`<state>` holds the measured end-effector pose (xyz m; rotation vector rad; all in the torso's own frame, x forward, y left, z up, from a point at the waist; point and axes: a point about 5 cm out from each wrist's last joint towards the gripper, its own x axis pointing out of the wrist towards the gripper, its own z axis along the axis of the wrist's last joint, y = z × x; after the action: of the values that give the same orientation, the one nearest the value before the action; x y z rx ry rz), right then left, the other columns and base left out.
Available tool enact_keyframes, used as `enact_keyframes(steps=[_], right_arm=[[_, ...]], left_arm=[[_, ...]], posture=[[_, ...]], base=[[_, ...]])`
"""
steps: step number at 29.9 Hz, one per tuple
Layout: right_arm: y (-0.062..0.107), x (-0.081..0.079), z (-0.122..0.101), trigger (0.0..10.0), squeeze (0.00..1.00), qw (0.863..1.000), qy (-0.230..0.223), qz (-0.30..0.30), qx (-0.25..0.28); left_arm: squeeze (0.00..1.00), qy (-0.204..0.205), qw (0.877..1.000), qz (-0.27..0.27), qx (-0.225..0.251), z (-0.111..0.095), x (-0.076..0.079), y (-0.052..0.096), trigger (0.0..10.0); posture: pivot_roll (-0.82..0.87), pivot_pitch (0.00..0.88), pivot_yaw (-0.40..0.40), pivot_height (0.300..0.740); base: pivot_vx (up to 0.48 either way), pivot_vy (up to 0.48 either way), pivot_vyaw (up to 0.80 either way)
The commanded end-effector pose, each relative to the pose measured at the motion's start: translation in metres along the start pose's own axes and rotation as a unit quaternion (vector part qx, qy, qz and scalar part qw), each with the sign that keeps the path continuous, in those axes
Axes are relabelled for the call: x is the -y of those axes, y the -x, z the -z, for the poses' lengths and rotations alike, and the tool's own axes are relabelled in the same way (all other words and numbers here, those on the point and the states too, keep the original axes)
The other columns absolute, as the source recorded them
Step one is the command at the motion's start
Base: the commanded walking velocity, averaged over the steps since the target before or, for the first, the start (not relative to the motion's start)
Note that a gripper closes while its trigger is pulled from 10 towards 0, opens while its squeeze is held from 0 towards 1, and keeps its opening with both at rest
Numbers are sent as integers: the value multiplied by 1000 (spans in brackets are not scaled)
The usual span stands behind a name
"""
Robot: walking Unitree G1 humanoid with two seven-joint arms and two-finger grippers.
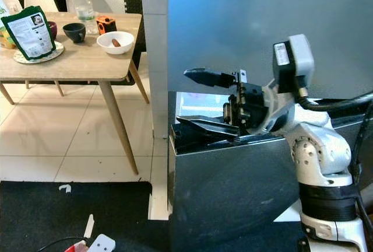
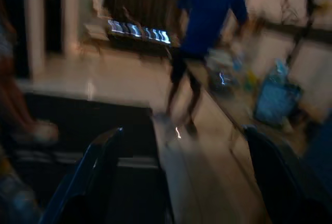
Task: Restocking fridge
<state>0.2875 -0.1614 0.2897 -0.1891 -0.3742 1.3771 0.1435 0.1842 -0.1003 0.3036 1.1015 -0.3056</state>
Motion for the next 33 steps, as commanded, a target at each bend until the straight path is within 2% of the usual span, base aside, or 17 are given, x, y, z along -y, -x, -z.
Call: enact_keyframes(steps=[1,2,5,9,10,11,16,22,24,29,33], right_arm=[[-1,0,11,10000,0,999,6,7,-39],[0,-1,16,10000,0,999,0,12,-51],[0,-7,22,10000,0,999,-23,12,-37],[-4,-18,14,10000,0,997,-68,5,37],[-4,-20,14,667,0,997,-72,4,42],[-5,-21,15,0,0,996,-73,4,43],[-7,-27,14,0,0,994,-81,-7,70],[-6,-34,18,0,0,992,-102,-19,67],[-6,-45,25,0,0,989,-130,-43,58],[-7,-59,33,0,0,983,-162,-74,51],[-11,-89,45,0,0,963,-220,-149,49]], left_arm=[[0,0,999,7,-36,20,5,2,10000],[0,0,999,7,-36,20,5,2,10000],[0,4,999,7,-34,19,5,2,10000],[0,9,1000,13,-24,17,7,2,10000],[0,11,1000,13,-23,17,7,2,10000],[0,11,1000,12,-23,17,7,2,10000],[0,8,1000,5,-26,18,6,2,10000],[0,1,1000,-6,-27,18,4,2,10000],[0,-1,1000,-12,-28,18,2,2,10000],[0,-5,999,-17,-29,18,1,2,10000],[0,-11,999,-21,-31,18,0,3,10000]], posture=[[-61,76,-23,740],[-61,78,-23,740],[-60,81,-23,740],[-60,82,-22,740],[-60,83,-21,740],[-60,83,-21,740],[-59,84,-20,740],[-61,84,-21,740],[-61,84,-21,740],[-61,84,-21,740],[-63,84,-19,740]], base=[[0,0,0],[0,0,0],[0,0,0],[0,0,0],[0,0,0],[0,0,0],[0,0,0],[0,0,0],[0,0,0],[0,0,0],[0,0,0]])
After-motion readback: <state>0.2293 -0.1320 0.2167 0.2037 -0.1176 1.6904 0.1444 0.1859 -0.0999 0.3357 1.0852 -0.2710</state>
